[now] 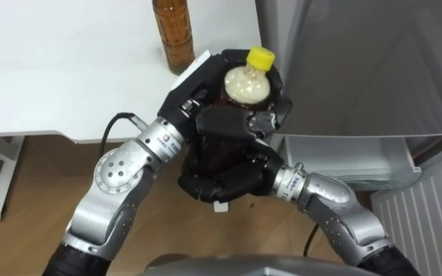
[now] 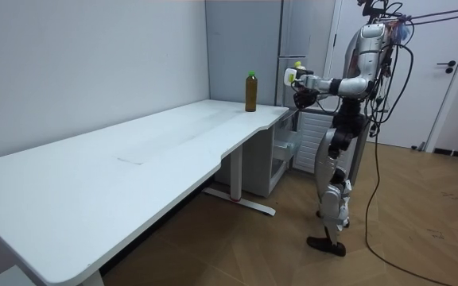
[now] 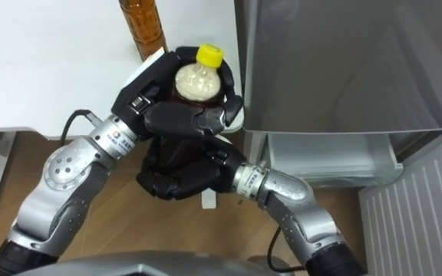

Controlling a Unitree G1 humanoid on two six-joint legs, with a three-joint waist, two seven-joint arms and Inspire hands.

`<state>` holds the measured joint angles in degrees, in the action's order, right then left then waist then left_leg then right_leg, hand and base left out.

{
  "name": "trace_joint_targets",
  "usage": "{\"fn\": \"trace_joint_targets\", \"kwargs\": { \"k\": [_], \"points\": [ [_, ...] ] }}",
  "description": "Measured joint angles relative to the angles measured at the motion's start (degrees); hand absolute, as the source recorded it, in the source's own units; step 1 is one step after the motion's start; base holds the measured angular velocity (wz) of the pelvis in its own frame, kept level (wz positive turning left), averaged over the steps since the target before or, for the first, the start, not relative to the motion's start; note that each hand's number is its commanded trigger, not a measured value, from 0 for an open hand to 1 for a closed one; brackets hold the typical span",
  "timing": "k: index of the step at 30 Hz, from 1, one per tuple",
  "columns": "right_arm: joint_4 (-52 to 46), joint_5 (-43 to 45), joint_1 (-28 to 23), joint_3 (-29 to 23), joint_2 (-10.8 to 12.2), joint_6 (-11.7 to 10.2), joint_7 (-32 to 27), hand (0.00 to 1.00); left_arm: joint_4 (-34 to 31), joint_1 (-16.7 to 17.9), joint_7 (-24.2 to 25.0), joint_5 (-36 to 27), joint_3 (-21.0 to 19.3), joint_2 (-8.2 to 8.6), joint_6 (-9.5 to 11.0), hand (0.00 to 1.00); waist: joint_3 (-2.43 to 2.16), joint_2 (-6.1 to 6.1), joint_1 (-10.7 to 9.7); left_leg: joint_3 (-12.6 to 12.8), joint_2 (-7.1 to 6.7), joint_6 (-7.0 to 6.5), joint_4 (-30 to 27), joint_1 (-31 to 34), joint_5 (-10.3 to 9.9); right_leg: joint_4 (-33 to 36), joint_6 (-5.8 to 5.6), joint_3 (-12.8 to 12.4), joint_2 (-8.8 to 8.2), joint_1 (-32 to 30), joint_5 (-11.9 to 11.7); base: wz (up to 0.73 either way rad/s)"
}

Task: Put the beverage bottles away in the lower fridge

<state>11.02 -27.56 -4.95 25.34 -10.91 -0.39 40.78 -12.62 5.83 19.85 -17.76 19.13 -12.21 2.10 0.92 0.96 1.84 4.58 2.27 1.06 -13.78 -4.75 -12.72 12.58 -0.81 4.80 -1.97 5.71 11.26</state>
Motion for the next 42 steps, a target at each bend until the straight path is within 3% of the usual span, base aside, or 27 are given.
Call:
{"fn": "trace_joint_targets", "kwargs": {
  "k": [16,17,18,19,32,39,42],
  "points": [
    [0.0,0.0,-0.1,0.0,0.0,0.0,0.2,1.0,-0.1,0.0,-0.1,0.4,0.0,0.0,0.0,1.0,-0.1,0.18,0.0,-0.1,0.0,0.0,-0.6,0.0,0.0,0.0,0.0,0.0,0.02,0.0,0.0,0.0],
    [0.0,0.0,-0.1,0.0,0.0,0.0,0.2,1.0,-0.1,0.0,-0.1,0.4,0.0,0.0,0.0,0.88,-0.11,0.19,0.0,-0.1,0.0,0.0,-0.6,0.0,0.0,0.0,0.0,0.0,0.02,0.0,0.0,0.0],
    [0.0,0.0,-0.1,0.0,0.0,0.0,0.2,1.0,-0.1,0.0,-0.1,0.4,0.0,0.0,0.0,0.51,-0.13,0.22,0.0,-0.1,0.0,0.0,-0.6,0.0,0.0,0.0,0.0,0.0,0.02,0.0,0.0,0.0],
    [0.0,0.0,-0.1,0.0,0.0,0.0,0.2,1.0,-0.1,0.0,-0.1,0.4,0.0,0.0,0.0,0.0,-0.15,0.24,0.0,-0.1,0.0,0.0,-0.6,0.0,0.0,0.0,0.01,0.1,0.02,0.0,0.0,0.0],
    [0.0,-0.1,-0.1,-0.3,-0.2,0.2,0.1,1.0,-0.1,0.0,-0.3,0.0,-0.1,0.15,0.0,0.0,-0.21,0.34,0.1,-0.1,0.02,0.0,-0.6,-0.1,0.0,0.2,0.02,0.0,0.02,0.3,0.0,0.0],
    [0.0,-0.2,-0.1,-0.2,-0.1,0.1,-0.2,1.0,-0.2,0.0,-0.4,-0.1,-0.2,0.09,0.0,0.0,0.25,-0.74,0.2,-0.1,0.03,0.0,-0.6,0.1,0.0,0.0,0.02,0.0,0.04,0.2,0.0,0.0],
    [0.0,-0.2,-0.1,-0.2,-0.1,-0.3,-0.6,1.0,-0.4,0.0,-0.5,0.0,-0.3,0.03,0.0,0.0,0.14,-1.45,0.3,-0.2,0.02,0.0,-0.6,0.1,0.0,-0.1,0.02,0.0,0.05,0.3,0.0,0.0]
  ]
}}
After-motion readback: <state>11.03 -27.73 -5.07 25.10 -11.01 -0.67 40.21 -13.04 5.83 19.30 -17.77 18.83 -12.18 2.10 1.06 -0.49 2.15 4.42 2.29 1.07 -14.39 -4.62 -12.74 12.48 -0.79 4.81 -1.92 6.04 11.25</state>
